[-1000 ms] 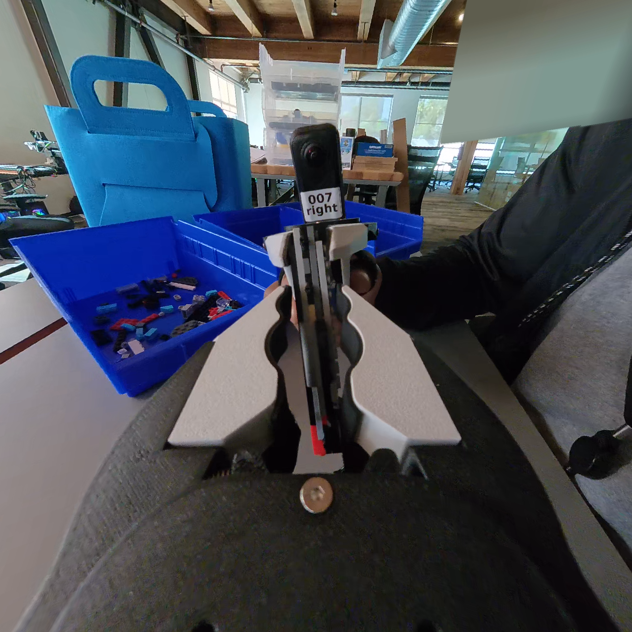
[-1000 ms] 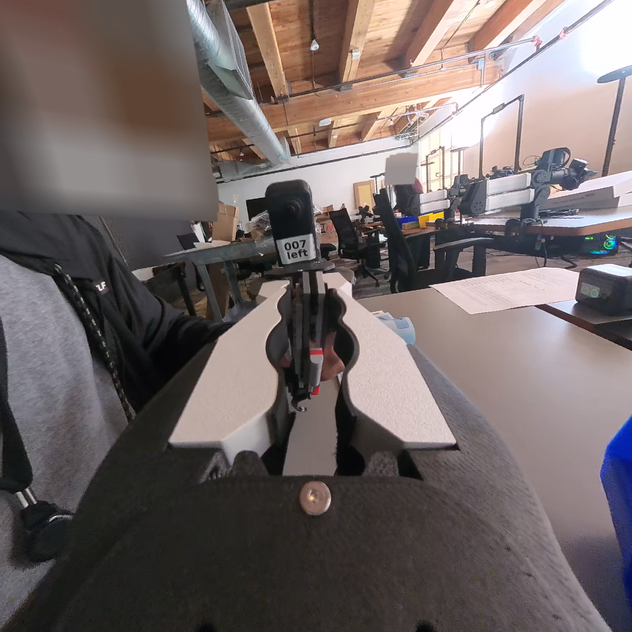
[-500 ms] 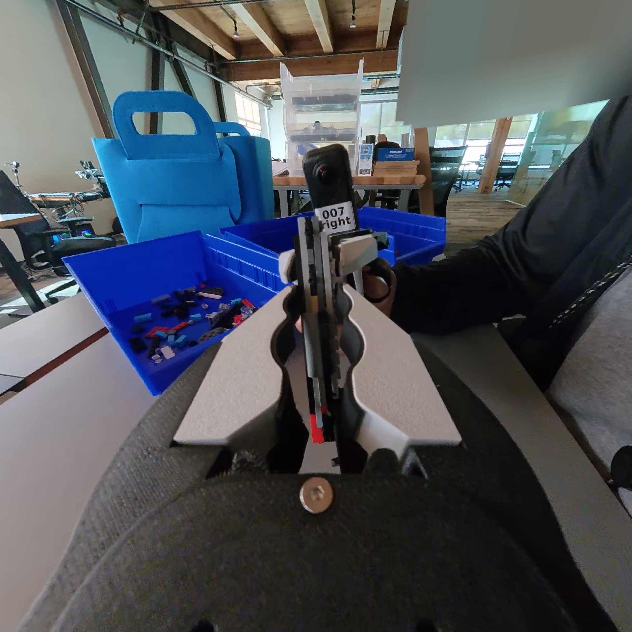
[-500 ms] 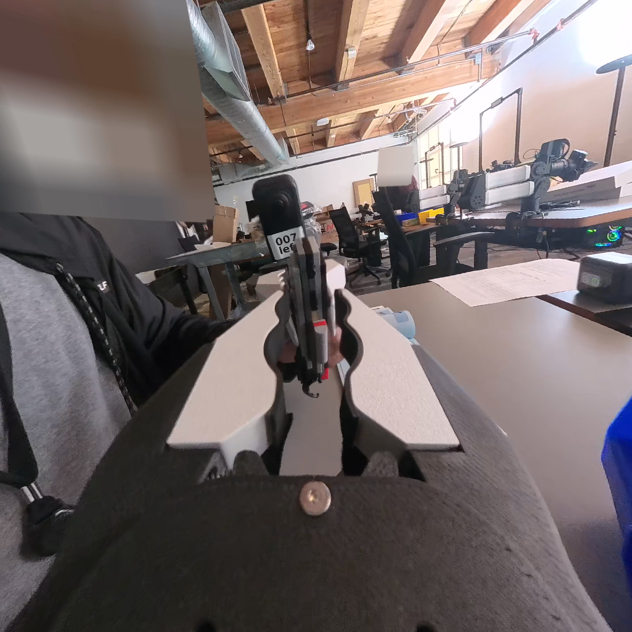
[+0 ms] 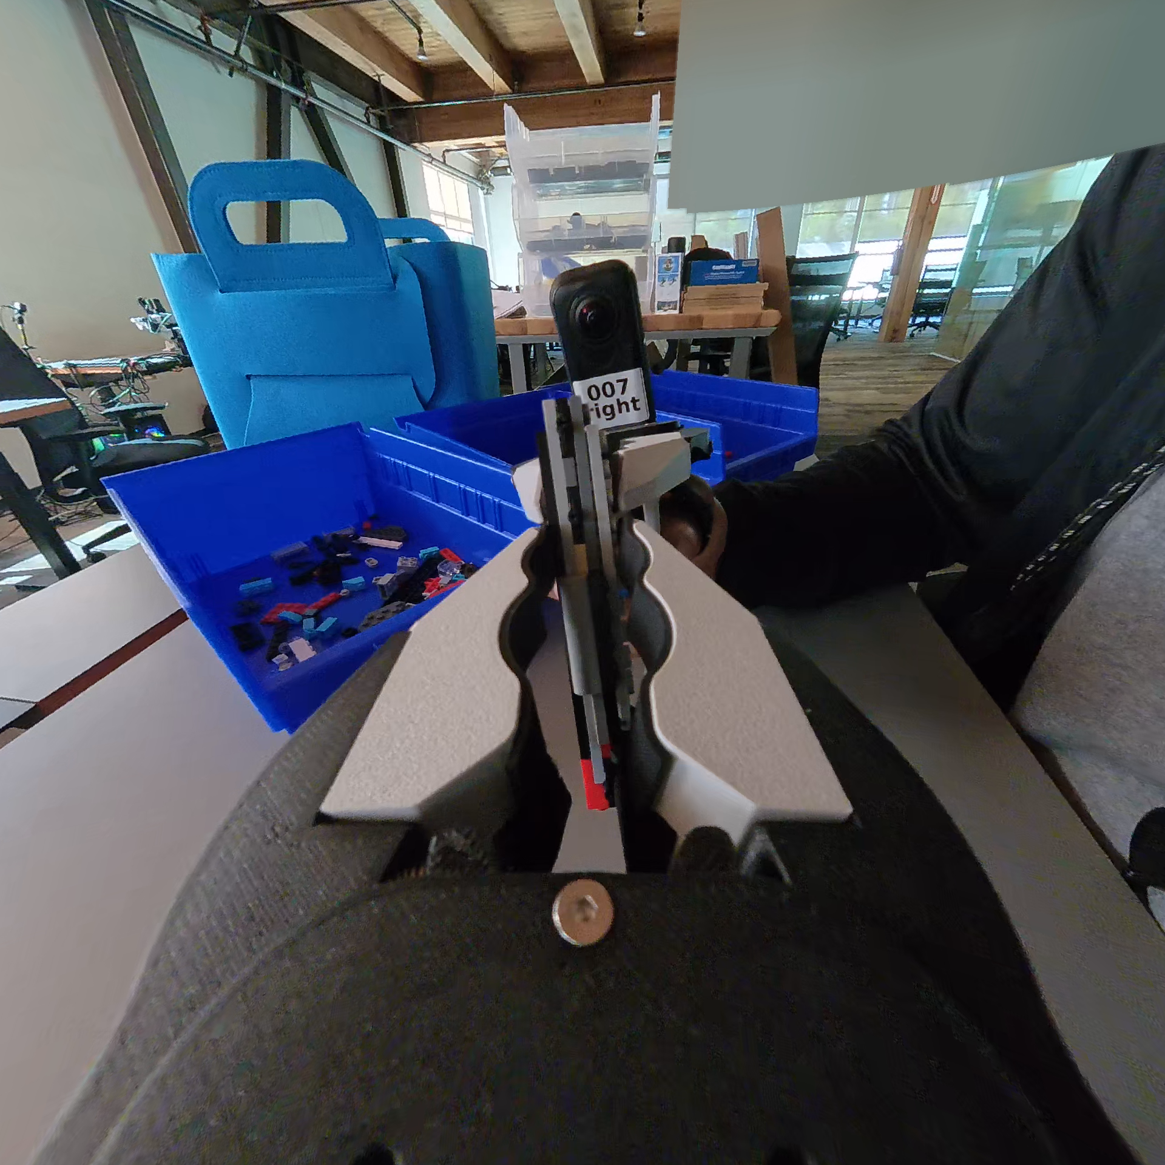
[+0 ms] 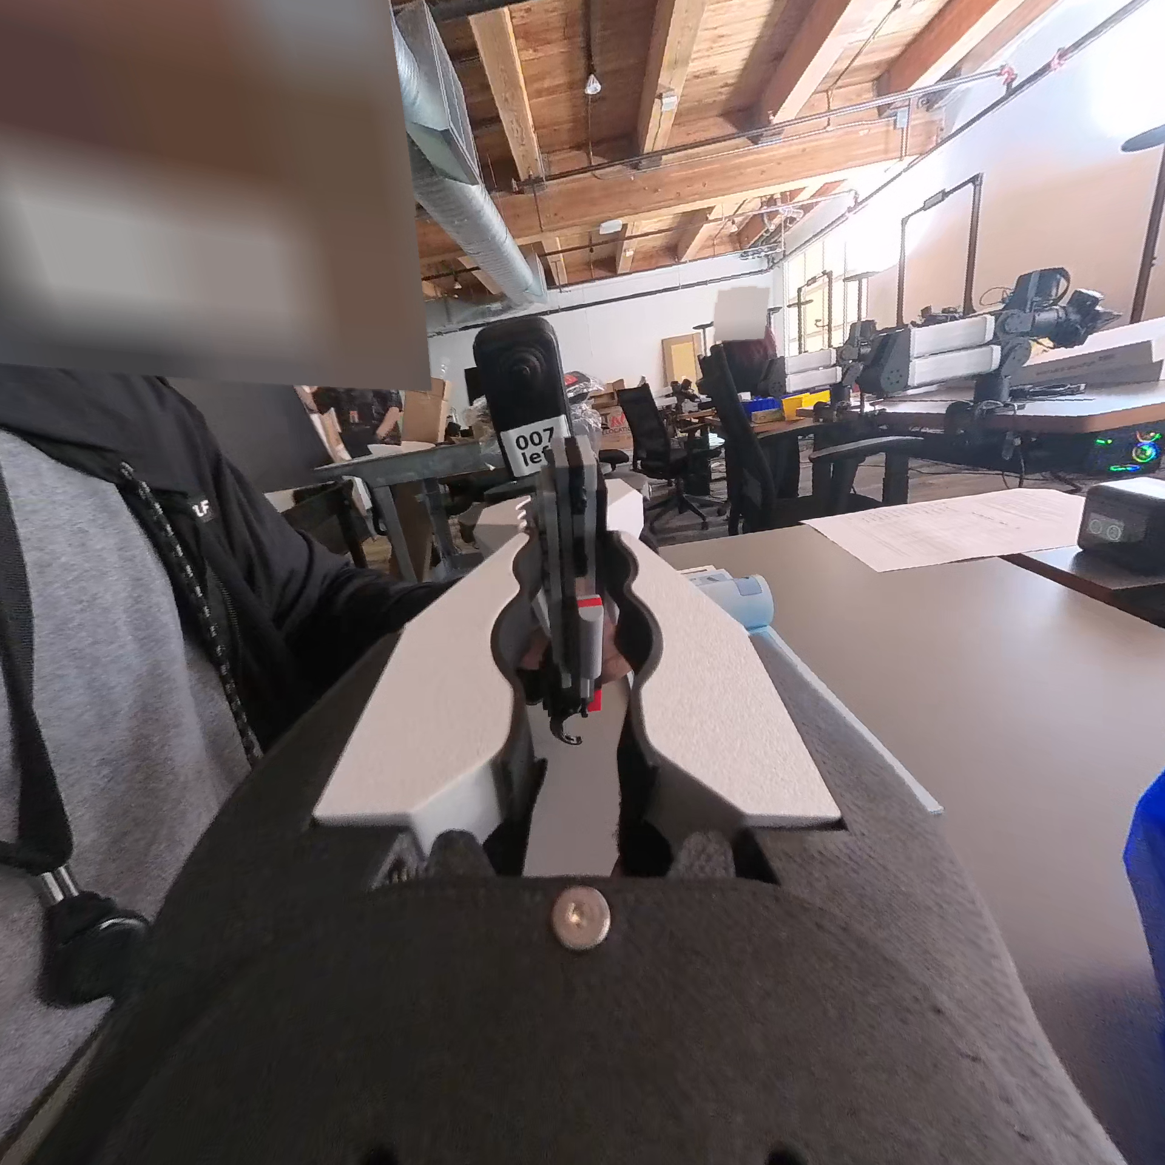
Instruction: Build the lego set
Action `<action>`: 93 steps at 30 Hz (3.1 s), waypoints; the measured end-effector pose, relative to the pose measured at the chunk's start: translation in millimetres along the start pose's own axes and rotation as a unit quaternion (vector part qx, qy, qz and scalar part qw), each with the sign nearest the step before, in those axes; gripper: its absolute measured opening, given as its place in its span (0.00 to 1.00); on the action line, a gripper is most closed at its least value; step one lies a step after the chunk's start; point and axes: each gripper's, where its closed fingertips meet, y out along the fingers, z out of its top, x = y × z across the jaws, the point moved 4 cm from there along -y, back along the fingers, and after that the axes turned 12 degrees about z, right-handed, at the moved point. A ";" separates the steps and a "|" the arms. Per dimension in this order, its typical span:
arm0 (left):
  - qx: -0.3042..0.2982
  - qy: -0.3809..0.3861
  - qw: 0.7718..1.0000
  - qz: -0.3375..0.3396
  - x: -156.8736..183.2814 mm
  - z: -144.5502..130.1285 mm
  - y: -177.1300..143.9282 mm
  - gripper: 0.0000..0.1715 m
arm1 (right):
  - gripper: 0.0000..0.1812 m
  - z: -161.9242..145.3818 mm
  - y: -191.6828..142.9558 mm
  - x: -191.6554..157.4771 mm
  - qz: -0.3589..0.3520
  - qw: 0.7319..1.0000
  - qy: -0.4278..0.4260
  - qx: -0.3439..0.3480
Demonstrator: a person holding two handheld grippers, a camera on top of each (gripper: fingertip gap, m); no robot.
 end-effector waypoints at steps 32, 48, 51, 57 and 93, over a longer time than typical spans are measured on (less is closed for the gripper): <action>-0.143 0.135 0.980 0.010 3.8 -32.1 6.5 0.11 | 0.16 -21.2 -8.2 -1.6 -0.030 0.960 -0.137 -0.241; -0.148 0.147 0.978 0.007 7.3 -33.0 6.5 0.11 | 0.13 -24.0 -8.6 -3.5 0.003 0.964 -0.136 -0.230; -0.147 0.148 0.978 0.006 8.0 -33.4 6.6 0.11 | 0.13 -24.6 -9.1 -3.7 0.006 0.964 -0.136 -0.228; -0.142 0.126 0.982 0.006 6.9 -30.5 7.2 0.12 | 0.13 -21.9 -9.8 -2.4 0.005 0.969 -0.129 -0.210; -0.037 0.035 0.999 -0.007 -0.4 -16.1 2.3 0.12 | 0.20 -0.6 -8.4 -0.4 -0.021 0.995 -0.095 -0.026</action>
